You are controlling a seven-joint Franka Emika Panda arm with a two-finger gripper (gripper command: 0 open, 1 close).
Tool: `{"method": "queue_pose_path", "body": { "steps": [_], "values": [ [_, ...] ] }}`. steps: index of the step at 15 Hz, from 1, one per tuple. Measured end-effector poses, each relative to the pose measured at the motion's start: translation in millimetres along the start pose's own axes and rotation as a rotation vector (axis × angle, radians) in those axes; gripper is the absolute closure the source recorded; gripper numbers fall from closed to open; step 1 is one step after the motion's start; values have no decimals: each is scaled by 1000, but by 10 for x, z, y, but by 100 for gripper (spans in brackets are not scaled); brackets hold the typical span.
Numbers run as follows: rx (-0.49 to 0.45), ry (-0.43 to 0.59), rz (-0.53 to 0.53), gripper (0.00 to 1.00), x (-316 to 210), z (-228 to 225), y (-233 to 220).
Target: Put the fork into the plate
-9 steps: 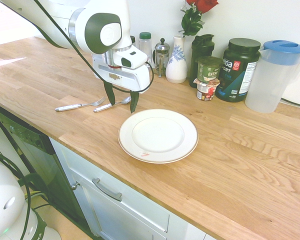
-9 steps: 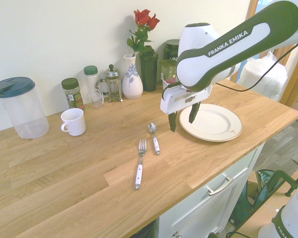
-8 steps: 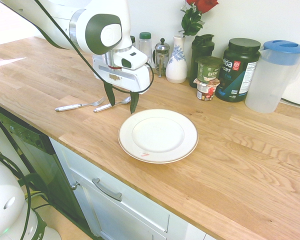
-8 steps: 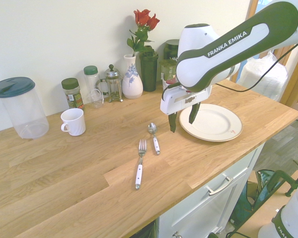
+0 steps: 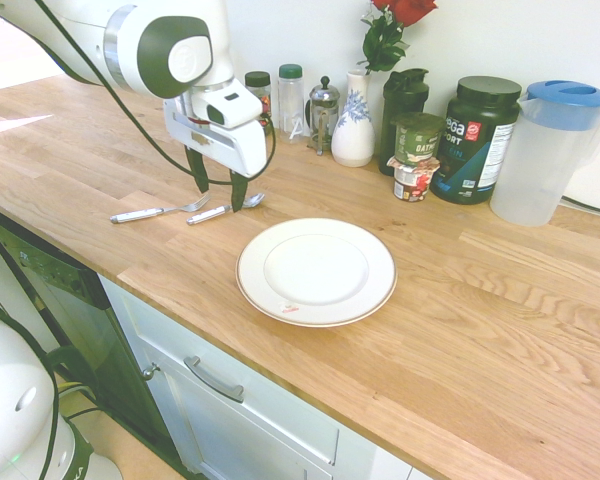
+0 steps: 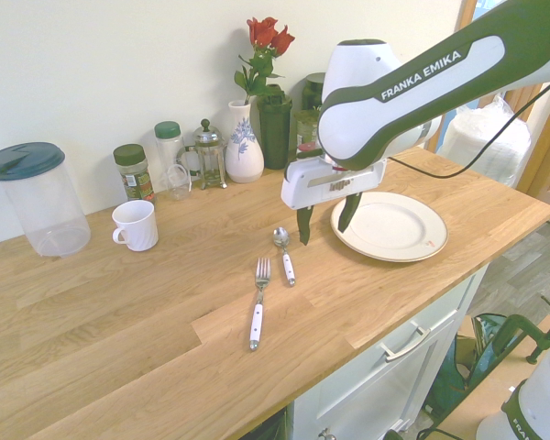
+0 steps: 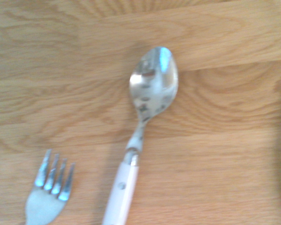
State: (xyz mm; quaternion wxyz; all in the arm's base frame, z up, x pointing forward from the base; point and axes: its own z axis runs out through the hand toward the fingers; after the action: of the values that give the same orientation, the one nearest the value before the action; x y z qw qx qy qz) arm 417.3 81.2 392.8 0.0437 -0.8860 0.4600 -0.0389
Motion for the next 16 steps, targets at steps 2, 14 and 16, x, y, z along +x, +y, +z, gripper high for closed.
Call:
{"method": "queue_pose_path", "body": {
  "steps": [2, 14, 16],
  "values": [
    [16, -4, 16, 0, -286, 7, -120],
    [28, -39, 171, 0, -1316, 405, -459],
    [27, -46, 191, 0, -1419, 476, -480]
  ]
}}
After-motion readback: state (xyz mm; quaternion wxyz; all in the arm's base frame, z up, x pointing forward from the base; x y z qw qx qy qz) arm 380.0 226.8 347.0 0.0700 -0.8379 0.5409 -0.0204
